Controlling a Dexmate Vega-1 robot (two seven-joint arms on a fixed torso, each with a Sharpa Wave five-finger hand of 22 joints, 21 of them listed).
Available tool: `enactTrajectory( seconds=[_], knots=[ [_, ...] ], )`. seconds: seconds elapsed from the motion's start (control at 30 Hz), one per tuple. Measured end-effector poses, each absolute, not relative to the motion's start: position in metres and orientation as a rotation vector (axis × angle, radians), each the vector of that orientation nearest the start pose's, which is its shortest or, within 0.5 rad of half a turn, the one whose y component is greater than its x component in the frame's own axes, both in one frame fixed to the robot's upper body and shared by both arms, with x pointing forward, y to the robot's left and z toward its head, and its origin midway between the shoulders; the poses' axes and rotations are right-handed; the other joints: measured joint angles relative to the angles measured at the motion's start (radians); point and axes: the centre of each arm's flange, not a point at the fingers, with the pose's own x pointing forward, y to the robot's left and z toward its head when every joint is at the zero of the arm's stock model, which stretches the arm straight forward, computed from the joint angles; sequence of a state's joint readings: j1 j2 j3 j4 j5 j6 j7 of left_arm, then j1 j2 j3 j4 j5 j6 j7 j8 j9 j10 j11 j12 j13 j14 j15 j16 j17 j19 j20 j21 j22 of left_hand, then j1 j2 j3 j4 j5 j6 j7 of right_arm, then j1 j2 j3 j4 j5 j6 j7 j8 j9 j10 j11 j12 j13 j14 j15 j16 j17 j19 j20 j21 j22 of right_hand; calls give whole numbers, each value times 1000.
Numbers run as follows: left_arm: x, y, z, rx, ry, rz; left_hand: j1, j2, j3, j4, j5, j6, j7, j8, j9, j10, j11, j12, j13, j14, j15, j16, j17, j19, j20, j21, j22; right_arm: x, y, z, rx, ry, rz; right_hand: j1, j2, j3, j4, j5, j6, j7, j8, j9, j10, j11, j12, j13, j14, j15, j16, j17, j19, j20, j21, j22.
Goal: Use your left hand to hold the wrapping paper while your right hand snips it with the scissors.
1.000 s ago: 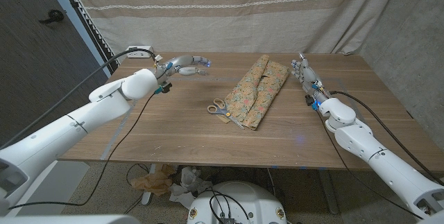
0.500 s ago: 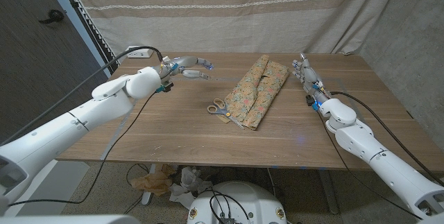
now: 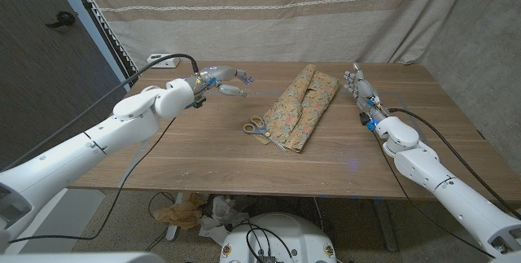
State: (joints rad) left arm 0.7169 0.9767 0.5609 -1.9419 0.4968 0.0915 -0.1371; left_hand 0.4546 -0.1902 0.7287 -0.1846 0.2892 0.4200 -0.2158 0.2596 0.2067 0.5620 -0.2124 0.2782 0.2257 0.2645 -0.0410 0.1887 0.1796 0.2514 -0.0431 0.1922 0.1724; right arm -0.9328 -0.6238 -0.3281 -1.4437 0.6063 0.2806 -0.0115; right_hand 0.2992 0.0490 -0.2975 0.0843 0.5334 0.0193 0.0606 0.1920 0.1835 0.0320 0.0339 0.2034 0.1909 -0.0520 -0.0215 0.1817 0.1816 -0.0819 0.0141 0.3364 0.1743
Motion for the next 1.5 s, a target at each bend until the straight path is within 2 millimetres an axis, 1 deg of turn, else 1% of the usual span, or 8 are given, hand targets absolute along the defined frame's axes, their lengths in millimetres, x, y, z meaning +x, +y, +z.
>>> enactTrajectory(
  seconds=[0.23,0.27,0.37,0.53,0.67,1.0,1.2,1.5],
  knots=[
    [551,219,81,1659,-744,-76,9,-1,-2,-2,7,-9,-3,-5,0,0,0,0,5,0,0,0,0,-4,4,0,0,621,-317,-24,-67,-622,174,0,0,0,0,0,0,0,0,0,0,0,0,0,0,0,0,0,0,0,-4,0],
    [548,211,82,1671,-762,-84,10,-1,-3,-3,7,-16,-3,-5,0,0,0,0,5,0,0,0,0,-4,4,0,0,621,-317,-24,-64,-624,174,0,0,0,0,0,0,0,0,0,0,0,0,0,0,0,0,0,0,0,-4,0],
    [547,208,82,1696,-770,-81,17,-2,-8,0,9,-28,-2,-16,0,0,0,0,8,-7,2,0,0,-4,4,0,0,621,-317,-25,-61,-624,172,0,0,0,0,0,0,0,0,0,0,0,0,0,0,0,0,0,0,0,-4,0],
    [547,204,82,1730,-779,-87,81,8,-8,0,22,-48,-4,-17,10,-8,0,-5,14,-13,2,0,0,-7,7,0,0,621,-318,-26,-58,-623,170,0,0,0,0,0,0,0,0,0,0,0,0,0,0,0,0,0,0,0,-8,0],
    [547,197,82,1755,-791,-103,90,8,-8,0,22,-47,-4,-17,14,-8,0,-5,14,-18,0,0,0,-7,7,0,0,621,-318,-27,-52,-624,165,0,0,0,0,0,0,0,0,0,0,0,0,0,0,0,0,0,0,0,-8,0],
    [551,190,81,1794,-796,-139,126,3,-11,-3,31,-7,-7,0,24,-8,0,-13,19,-22,3,0,0,-7,7,0,0,621,-319,-28,-46,-624,158,5,5,0,0,0,-4,-4,0,0,0,0,4,0,0,0,0,0,0,0,-11,0],
    [553,185,79,1809,-788,-174,207,14,-11,-3,31,9,-2,18,37,-4,-4,-17,23,-25,0,0,0,-7,7,0,0,621,-320,-28,-43,-623,156,5,5,0,0,0,-4,-4,0,0,0,0,4,0,0,0,0,0,0,0,-15,0],
    [556,180,75,1826,-782,-217,238,4,-19,5,24,113,-2,74,56,7,-4,-23,30,-25,0,0,0,-7,7,0,2,622,-321,-30,-34,-620,152,5,5,-4,-4,0,-4,-4,0,0,0,0,4,0,0,0,0,0,0,0,-15,0]
  ],
)
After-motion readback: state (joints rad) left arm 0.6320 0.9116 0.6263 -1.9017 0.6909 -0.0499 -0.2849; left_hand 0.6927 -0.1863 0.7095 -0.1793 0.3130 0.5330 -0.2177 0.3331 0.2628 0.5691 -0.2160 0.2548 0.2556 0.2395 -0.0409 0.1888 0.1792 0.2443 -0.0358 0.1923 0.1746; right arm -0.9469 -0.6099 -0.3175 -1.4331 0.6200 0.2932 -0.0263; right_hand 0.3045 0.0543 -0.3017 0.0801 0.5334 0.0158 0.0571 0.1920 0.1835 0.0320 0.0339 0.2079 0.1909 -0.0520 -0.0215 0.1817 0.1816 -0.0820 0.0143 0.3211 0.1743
